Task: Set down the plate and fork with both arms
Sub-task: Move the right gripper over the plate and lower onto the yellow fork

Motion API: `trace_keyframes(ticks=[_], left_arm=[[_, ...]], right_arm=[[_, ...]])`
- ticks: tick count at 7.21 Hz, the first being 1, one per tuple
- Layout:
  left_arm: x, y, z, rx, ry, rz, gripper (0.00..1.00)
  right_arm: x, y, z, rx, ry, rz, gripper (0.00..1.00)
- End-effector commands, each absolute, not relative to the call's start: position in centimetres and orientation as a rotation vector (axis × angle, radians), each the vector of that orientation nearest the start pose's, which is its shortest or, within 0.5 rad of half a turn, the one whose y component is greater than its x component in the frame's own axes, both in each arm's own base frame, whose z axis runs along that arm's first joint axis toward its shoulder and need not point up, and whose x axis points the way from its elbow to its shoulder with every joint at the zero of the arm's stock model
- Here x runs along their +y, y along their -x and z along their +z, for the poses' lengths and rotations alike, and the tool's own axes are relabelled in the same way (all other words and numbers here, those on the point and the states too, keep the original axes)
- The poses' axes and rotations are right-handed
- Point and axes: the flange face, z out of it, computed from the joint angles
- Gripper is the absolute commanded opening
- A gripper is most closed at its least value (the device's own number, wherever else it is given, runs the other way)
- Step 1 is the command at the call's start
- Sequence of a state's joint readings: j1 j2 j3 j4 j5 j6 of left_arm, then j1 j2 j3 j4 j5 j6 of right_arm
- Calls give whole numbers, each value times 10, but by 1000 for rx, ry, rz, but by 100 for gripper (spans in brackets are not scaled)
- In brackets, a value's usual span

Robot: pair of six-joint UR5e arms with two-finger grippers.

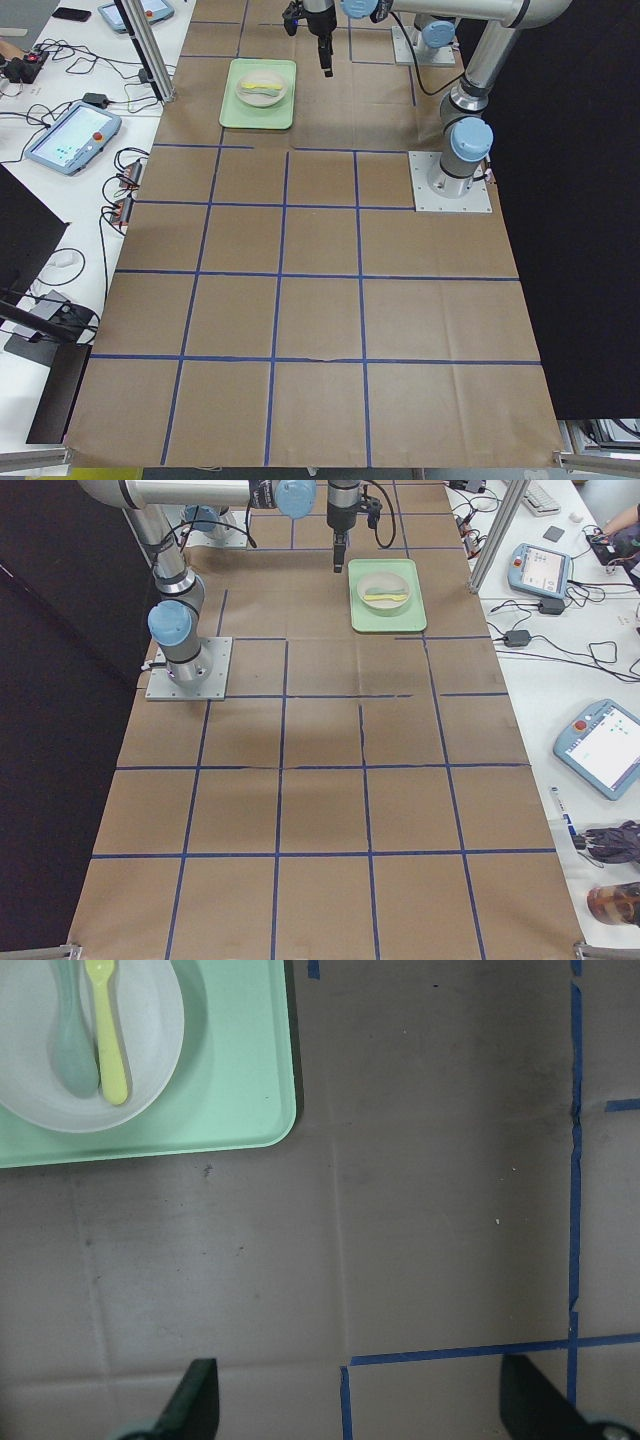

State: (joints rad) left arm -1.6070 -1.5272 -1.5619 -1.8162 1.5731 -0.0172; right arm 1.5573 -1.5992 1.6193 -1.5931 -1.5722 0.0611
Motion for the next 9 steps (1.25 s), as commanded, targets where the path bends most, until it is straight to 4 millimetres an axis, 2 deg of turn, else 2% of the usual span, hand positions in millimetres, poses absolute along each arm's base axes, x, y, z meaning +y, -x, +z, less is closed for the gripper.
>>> trace_keyframes(ticks=[1,2,3,4,5,6,7,8,9], left_arm=[[-443,148,494,3111,-28,330,99],[-444,147,493,3124,-23,332,99],[-447,145,498,3128,3,289,100],[-447,148,488,3127,-24,253,100],[-450,145,496,3127,-5,221,100],[-454,139,489,3119,20,246,100],[-461,141,480,3127,36,267,100],[-461,139,480,3115,30,265,100],[-464,139,489,3119,32,228,100]], right_arm=[[-503,-127,471,3140,-123,-39,100],[-527,-132,465,3134,-177,-67,100],[-551,-161,457,3138,-114,-75,100],[-579,-197,444,3137,-75,-87,100],[-610,-235,421,3130,-108,-112,100],[-629,-272,390,3134,-90,-102,100],[-637,-298,365,3134,-102,-101,100],[-646,-302,345,3125,-99,-139,100],[-648,-300,320,3140,-95,-84,100]])
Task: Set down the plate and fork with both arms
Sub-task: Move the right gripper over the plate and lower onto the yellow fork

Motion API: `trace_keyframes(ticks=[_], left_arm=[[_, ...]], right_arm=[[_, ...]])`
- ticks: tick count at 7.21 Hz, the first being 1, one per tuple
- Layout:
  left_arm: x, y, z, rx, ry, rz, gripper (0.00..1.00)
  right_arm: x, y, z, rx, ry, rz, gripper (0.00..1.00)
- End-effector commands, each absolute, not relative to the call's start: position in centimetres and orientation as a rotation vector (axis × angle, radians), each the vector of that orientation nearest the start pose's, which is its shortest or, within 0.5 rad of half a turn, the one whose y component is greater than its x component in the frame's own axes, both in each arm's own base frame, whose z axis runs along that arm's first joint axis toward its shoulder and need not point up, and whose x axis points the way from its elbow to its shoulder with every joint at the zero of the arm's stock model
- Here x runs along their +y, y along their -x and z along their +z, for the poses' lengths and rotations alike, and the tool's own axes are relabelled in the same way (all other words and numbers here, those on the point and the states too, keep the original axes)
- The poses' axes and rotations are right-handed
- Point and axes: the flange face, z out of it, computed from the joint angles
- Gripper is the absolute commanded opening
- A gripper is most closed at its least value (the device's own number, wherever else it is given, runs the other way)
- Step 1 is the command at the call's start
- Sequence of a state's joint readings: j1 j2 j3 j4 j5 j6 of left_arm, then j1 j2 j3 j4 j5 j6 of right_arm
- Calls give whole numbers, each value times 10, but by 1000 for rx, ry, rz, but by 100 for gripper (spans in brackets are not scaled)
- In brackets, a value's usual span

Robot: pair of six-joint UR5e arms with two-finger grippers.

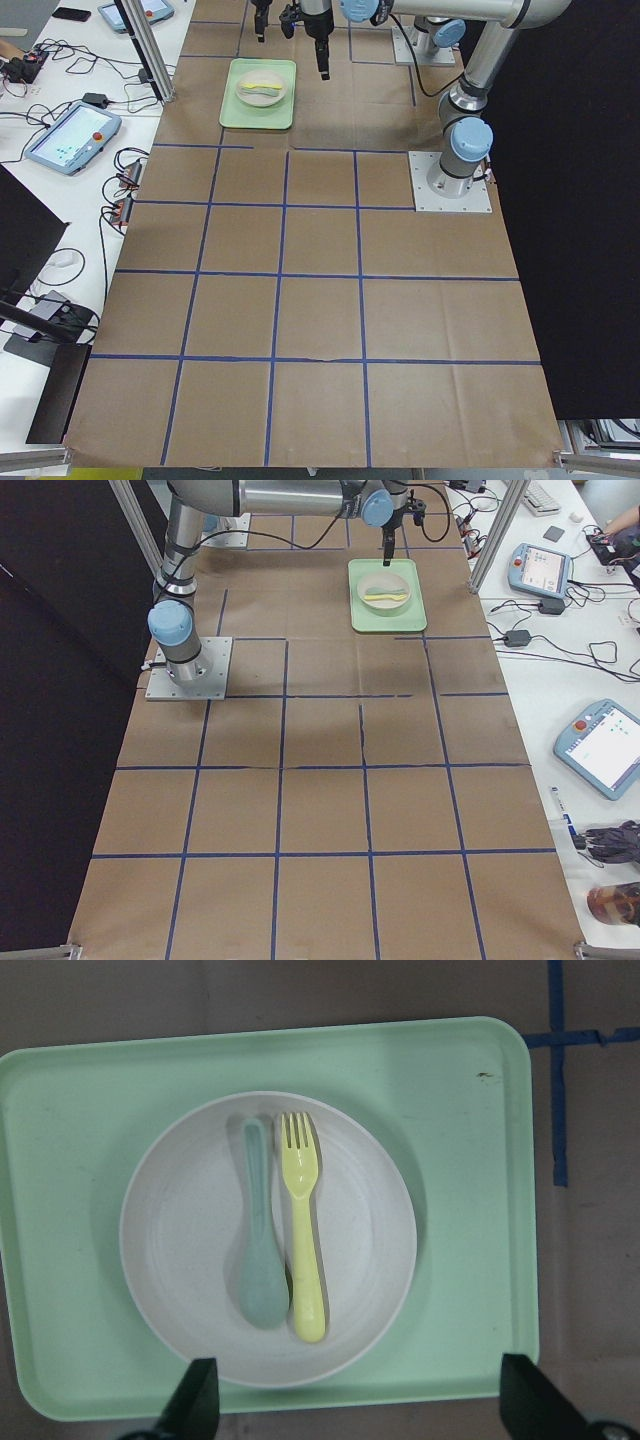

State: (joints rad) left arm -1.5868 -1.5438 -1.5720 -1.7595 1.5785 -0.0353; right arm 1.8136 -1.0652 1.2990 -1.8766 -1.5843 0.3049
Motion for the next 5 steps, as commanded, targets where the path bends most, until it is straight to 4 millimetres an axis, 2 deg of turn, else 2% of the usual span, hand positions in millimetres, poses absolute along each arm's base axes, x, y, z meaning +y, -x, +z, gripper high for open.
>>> trace_keyframes(ticks=[1,2,3,4,5], left_arm=[[-464,140,506,3130,28,111,99],[-473,140,507,3133,29,39,99],[-484,140,509,3134,10,-24,99],[-494,141,505,3146,31,-163,99],[-499,141,514,3129,-5,-345,96]], right_arm=[[-646,-296,293,3146,-99,-53,99],[-644,-291,274,3127,-124,-150,100],[-640,-292,263,3122,-117,-186,100],[-640,-293,259,3125,-117,-181,90],[-642,-295,250,3127,-115,-166,74]])
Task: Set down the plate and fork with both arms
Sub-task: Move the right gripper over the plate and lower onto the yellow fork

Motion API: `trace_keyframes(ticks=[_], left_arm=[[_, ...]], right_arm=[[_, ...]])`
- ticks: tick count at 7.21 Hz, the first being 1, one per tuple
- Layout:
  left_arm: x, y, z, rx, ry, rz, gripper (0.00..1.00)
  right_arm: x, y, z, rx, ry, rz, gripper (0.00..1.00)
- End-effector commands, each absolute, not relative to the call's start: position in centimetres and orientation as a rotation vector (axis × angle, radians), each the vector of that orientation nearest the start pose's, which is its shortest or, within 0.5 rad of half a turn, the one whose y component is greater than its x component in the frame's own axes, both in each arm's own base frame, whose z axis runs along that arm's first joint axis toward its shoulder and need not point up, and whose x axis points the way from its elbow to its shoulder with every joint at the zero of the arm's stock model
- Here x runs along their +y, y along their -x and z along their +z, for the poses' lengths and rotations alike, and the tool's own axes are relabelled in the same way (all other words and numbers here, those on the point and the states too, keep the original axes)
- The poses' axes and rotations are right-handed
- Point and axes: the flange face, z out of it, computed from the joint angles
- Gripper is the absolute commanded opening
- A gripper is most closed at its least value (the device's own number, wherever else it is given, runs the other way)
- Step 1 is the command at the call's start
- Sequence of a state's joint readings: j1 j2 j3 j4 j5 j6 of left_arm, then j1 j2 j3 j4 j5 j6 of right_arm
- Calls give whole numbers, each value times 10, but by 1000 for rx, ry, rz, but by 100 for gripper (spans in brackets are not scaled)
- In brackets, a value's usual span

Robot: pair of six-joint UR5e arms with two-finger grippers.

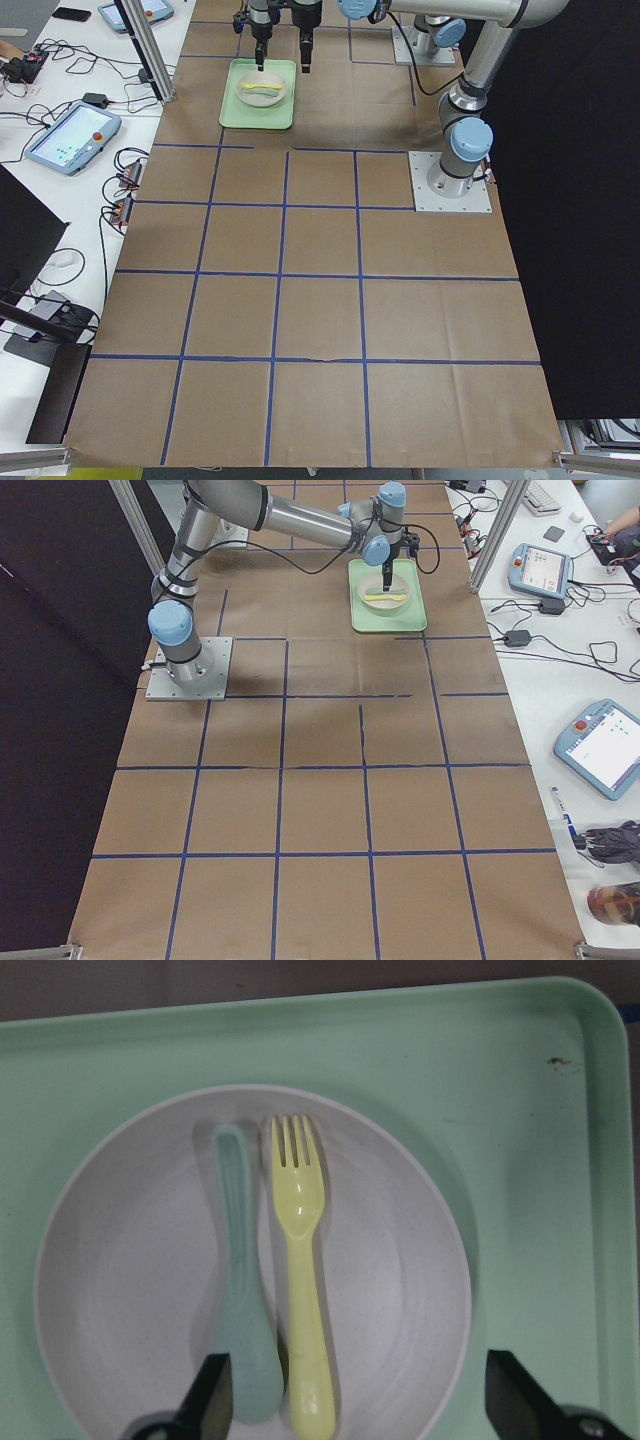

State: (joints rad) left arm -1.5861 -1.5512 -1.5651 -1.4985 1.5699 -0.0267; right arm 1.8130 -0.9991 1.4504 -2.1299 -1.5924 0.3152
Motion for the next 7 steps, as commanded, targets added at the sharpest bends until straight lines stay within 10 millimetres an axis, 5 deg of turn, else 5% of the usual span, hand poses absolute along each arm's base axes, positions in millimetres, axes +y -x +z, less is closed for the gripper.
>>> trace_keyframes(ticks=[1,7], left_arm=[[-488,143,506,3134,-21,-230,100],[-458,148,508,3144,-44,-113,100]], right_arm=[[-645,-296,241,3130,-114,-153,63],[-644,-302,216,3131,-106,-92,53]])
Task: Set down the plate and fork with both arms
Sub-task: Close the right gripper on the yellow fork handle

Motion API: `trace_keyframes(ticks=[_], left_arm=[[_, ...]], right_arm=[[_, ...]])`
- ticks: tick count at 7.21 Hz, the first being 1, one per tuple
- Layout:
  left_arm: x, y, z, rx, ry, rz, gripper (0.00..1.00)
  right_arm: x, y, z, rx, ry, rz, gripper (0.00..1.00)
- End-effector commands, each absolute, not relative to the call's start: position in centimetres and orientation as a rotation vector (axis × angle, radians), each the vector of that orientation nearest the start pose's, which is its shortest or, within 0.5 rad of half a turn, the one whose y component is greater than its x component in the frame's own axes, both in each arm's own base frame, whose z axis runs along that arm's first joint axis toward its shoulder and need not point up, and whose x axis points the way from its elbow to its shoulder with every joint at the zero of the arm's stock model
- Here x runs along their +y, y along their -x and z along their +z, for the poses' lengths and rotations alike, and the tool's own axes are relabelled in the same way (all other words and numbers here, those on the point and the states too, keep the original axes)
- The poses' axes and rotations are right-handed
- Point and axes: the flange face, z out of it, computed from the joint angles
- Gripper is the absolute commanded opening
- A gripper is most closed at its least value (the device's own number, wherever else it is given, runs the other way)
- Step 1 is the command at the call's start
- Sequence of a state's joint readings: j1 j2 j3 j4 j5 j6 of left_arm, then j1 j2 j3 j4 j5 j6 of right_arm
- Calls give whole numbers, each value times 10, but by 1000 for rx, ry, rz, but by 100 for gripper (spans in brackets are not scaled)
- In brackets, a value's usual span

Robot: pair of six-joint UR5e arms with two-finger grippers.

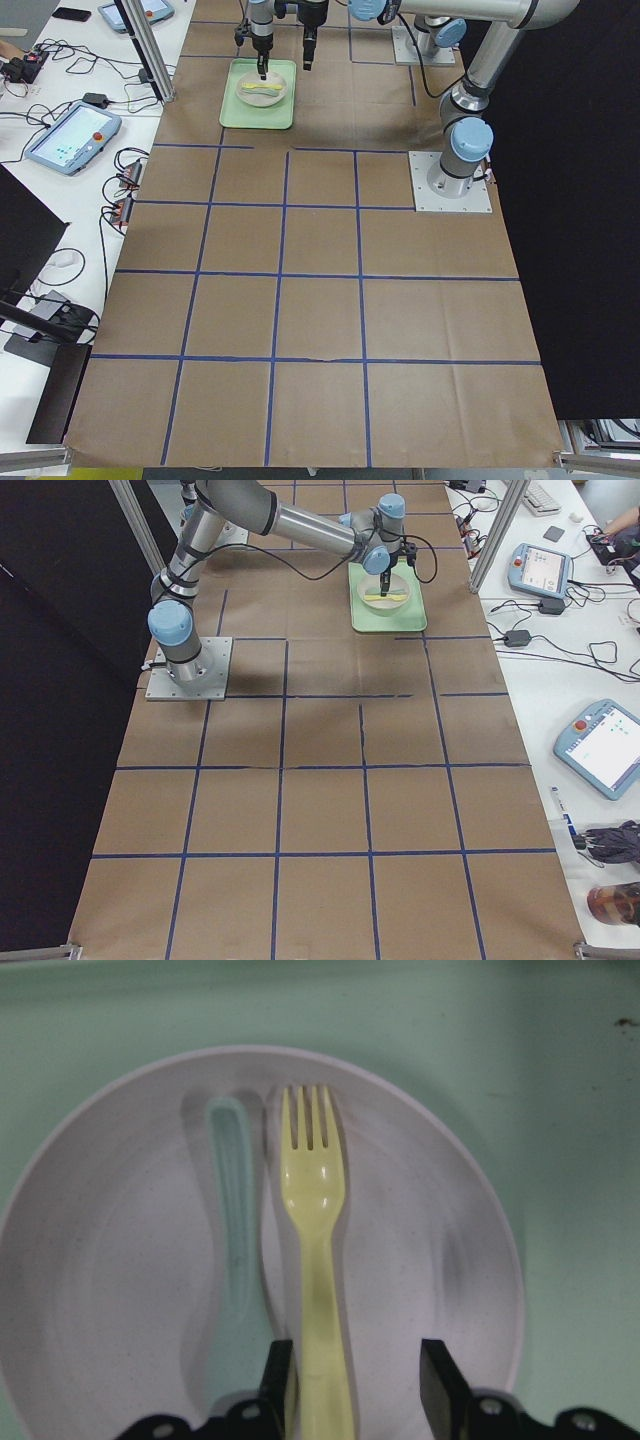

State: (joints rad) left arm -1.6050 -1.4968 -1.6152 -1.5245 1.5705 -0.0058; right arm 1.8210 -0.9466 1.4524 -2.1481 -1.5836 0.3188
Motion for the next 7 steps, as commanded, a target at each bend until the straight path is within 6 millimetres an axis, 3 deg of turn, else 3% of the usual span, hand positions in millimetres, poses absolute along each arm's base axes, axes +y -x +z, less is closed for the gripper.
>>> trace_keyframes(ticks=[1,3,5,7], left_arm=[[-457,147,510,3131,-43,-127,100],[-457,145,510,3127,-30,-123,100],[-453,144,517,3127,-35,-151,100],[-452,143,513,3128,-33,-123,100]], right_arm=[[-645,-303,212,3129,-106,-83,53],[-645,-303,211,3128,-103,-83,53],[-647,-304,192,3133,-103,-45,53],[-649,-305,191,3133,-101,-45,53]])
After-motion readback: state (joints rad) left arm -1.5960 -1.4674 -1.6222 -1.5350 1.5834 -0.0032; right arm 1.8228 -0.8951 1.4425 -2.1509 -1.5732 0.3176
